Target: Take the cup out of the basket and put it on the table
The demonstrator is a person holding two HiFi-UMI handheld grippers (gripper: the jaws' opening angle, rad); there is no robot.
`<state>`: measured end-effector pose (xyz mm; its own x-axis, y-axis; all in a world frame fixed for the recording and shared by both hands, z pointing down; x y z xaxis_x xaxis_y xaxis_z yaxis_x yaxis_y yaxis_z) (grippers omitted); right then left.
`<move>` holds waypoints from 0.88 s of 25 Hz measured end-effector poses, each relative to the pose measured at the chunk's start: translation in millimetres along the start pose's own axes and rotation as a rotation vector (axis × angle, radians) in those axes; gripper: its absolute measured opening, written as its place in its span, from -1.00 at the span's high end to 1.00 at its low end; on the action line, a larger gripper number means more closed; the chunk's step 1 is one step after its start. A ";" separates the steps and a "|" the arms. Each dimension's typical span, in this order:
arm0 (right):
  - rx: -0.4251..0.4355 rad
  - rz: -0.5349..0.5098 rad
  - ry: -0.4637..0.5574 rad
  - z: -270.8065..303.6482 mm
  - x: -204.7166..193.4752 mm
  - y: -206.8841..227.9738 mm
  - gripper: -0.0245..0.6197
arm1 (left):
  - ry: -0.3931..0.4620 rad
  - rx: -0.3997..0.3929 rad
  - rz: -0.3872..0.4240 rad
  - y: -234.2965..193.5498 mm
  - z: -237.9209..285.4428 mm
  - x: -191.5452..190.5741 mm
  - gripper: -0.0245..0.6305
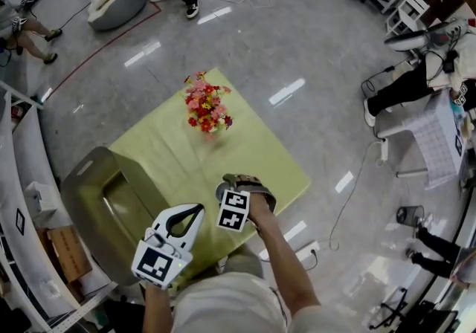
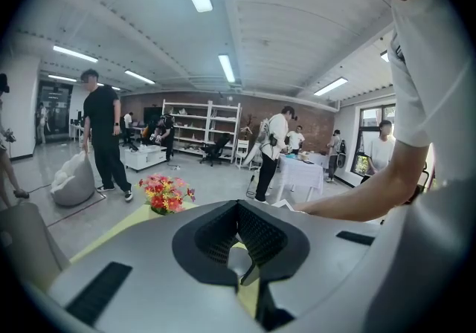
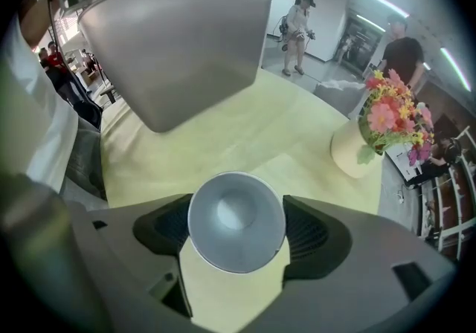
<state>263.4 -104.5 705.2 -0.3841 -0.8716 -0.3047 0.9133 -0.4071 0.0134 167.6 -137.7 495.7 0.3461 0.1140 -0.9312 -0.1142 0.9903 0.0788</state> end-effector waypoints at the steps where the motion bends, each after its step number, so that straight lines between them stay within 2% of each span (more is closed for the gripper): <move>1: 0.000 -0.002 0.002 0.0 0.1 -0.4 -0.17 | 0.001 0.000 0.000 -0.4 -0.6 0.0 0.90; 8: 0.010 0.005 0.030 -1.3 1.7 -2.9 -0.26 | 0.006 -0.001 0.001 -1.2 -1.6 -0.7 0.90; 14: -0.017 0.010 0.063 -15.2 2.8 -0.5 -0.28 | 0.005 -0.003 0.003 -1.5 -1.2 -0.6 0.90; 18: -0.046 0.048 0.159 -43.6 5.8 0.8 -0.28 | 0.016 -0.001 -0.007 -1.3 -1.3 1.4 0.90; 22: -0.086 0.133 0.344 -85.8 9.6 3.8 -0.28 | 0.035 0.002 -0.018 -1.9 -3.5 0.4 0.90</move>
<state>274.8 -90.9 620.6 -0.2070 -0.7667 -0.6077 0.9657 -0.2598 -0.0012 164.7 -139.8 493.9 0.3151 0.0938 -0.9444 -0.1068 0.9923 0.0629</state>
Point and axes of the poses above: the fingertips, and each gripper's own axes: z forward along the fingers, y to its right, x out of its top, the point moved 6 cm from there along -z, backward along the fingers, and after that the axes turned 13 degrees about z, right-handed, at the moved point
